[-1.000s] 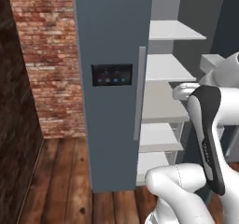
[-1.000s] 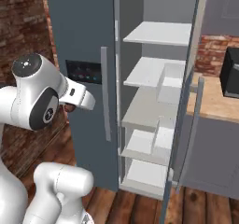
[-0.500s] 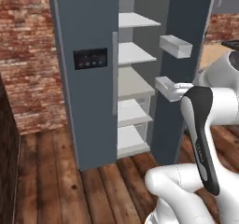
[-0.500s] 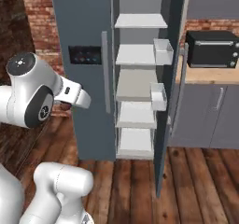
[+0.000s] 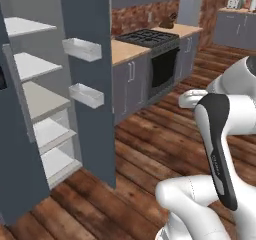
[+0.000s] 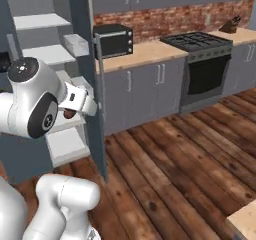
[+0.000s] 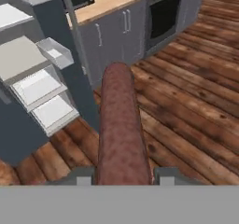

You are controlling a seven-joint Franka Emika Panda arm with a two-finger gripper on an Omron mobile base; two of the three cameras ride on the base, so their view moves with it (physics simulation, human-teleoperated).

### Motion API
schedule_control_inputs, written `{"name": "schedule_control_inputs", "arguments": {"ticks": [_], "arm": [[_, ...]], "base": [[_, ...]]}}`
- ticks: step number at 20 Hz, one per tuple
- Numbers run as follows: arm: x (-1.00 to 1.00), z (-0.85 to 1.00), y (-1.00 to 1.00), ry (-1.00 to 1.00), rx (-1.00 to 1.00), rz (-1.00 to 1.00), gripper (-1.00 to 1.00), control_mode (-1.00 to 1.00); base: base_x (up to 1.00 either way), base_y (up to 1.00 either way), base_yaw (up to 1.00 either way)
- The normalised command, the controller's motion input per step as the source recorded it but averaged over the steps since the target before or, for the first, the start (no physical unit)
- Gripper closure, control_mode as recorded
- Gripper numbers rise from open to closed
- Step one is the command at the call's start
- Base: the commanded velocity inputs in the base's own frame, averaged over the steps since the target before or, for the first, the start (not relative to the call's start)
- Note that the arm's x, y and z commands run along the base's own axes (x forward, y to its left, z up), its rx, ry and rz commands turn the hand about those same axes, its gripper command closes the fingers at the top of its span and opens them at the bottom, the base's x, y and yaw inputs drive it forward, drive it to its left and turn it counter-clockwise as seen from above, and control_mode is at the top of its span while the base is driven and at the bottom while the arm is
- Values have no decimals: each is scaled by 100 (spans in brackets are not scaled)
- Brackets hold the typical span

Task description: Retrieve the sausage and cheese from the fridge and place them on the cutting board on the counter.

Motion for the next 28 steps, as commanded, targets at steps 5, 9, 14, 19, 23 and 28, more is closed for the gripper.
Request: {"name": "schedule_control_inputs", "arguments": {"ticks": [5,9,14,19,23,28], "arm": [[0,0,0,0,0,0,100,100],[0,0,0,0,0,0,100,100],[0,0,0,0,0,0,100,100],[0,0,0,0,0,0,100,100],[0,0,0,0,0,0,100,100],[0,0,0,0,0,0,100,100]], "base": [[-2,0,-89],[47,14,-77],[100,46,-41],[100,44,-26],[100,34,-17],[100,25,-16]]}}
